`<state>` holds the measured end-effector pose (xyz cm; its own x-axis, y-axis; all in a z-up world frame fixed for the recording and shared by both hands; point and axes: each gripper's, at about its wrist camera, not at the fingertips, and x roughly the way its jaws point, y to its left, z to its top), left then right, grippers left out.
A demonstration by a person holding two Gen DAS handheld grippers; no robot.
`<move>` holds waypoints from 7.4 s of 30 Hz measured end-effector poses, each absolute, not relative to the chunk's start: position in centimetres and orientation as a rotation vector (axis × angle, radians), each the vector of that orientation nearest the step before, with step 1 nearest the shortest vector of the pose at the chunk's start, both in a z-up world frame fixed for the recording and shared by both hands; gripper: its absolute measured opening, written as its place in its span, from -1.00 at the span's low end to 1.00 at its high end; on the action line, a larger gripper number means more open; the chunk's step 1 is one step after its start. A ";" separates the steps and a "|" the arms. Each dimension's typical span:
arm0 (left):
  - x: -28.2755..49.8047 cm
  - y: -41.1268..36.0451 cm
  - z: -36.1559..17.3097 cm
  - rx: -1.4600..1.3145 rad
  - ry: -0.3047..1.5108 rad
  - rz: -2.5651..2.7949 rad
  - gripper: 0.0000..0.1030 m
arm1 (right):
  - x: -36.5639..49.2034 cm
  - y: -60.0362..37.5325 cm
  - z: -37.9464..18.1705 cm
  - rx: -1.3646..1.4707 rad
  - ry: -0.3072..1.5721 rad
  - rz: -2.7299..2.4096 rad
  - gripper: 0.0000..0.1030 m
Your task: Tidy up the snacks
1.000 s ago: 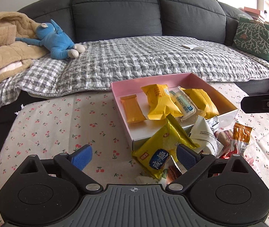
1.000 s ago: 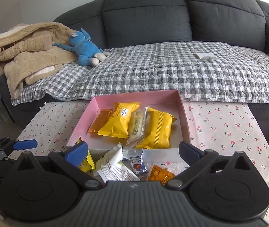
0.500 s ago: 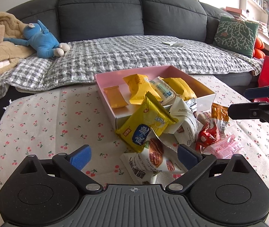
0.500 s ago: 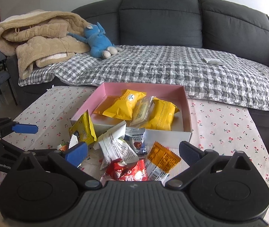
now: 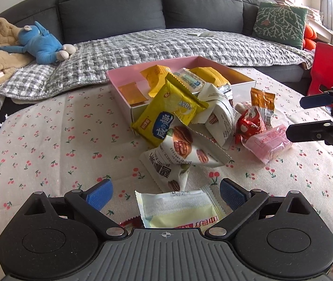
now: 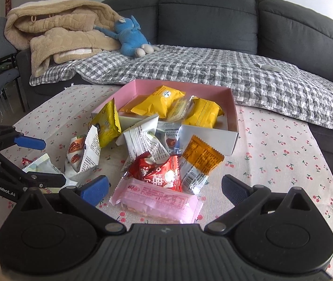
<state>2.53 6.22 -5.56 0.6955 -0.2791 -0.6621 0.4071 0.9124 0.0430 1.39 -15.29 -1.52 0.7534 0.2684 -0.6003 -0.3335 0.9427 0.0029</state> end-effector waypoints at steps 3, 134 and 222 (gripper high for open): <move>2.0 6.0 -6.4 0.238 0.703 -0.398 0.93 | 1.0 -15.2 -2.4 -0.118 0.660 0.340 0.99; 8.9 4.3 2.4 -0.034 0.570 -0.323 -0.78 | 10.0 -16.3 1.8 0.071 0.593 0.339 -0.34; 3.7 4.8 -1.9 0.105 0.649 -0.347 0.97 | 5.5 -16.6 -0.3 0.075 0.629 0.332 0.99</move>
